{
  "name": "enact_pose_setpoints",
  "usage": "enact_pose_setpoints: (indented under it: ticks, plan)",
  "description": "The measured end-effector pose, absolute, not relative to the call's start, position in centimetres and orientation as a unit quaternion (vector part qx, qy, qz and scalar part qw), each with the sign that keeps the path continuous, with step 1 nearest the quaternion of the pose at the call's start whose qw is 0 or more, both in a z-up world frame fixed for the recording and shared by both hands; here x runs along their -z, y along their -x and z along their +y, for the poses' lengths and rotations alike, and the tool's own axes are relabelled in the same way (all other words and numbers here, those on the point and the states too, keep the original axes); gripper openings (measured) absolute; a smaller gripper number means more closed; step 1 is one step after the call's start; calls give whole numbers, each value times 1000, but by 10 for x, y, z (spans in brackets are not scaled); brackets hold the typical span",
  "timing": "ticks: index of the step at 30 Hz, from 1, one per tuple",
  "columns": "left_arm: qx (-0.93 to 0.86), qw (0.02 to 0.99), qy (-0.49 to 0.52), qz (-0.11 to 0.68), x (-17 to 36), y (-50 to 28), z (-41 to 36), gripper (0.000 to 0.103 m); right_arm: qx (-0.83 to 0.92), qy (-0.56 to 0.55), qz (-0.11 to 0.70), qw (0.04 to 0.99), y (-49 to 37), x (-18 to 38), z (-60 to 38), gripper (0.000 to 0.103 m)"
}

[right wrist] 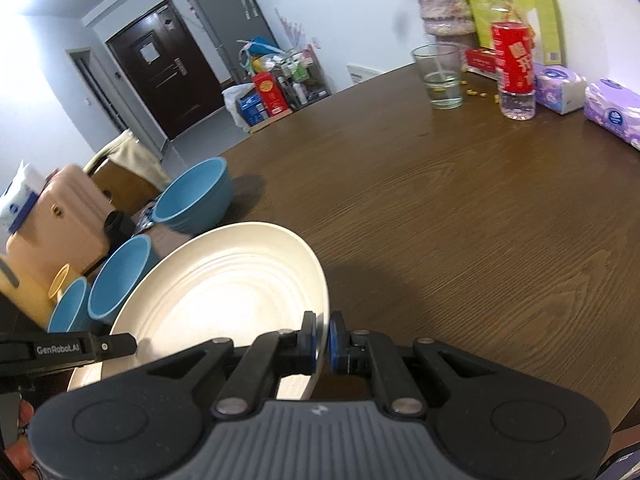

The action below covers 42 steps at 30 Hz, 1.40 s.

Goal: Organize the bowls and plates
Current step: 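Carry both held cream plates back toward the blue bowls, then lower both held plates onto the plate stacks and open both grippers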

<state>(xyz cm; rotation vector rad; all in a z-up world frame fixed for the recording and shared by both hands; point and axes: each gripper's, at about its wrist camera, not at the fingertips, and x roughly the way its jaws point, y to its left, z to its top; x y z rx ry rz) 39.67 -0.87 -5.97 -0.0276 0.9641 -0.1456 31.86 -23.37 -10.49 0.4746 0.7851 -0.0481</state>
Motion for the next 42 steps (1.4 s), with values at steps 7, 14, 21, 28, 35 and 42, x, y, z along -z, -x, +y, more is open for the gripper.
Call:
enact_pose_setpoints:
  ticks: [7, 14, 21, 28, 35, 42]
  plan:
    - [51, 886, 26, 460, 54, -383, 32, 12, 2, -216, 385, 897, -315, 97, -195, 6]
    - [21, 887, 41, 459, 47, -377, 71, 12, -29, -199, 393, 897, -323, 91, -160, 6]
    - [-13, 888, 56, 457, 47, -373, 109, 12, -64, -181, 401, 896, -335, 87, -121, 6]
    - [-44, 886, 72, 456, 48, -368, 141, 12, -95, -167, 409, 892, -343, 87, -92, 6]
    - [-68, 885, 81, 454, 50, -363, 165, 12, -118, -153, 415, 889, -353, 87, -66, 6]
    - [-91, 882, 91, 454, 56, -365, 187, 12, -136, -137, 421, 886, -364, 93, -43, 7]
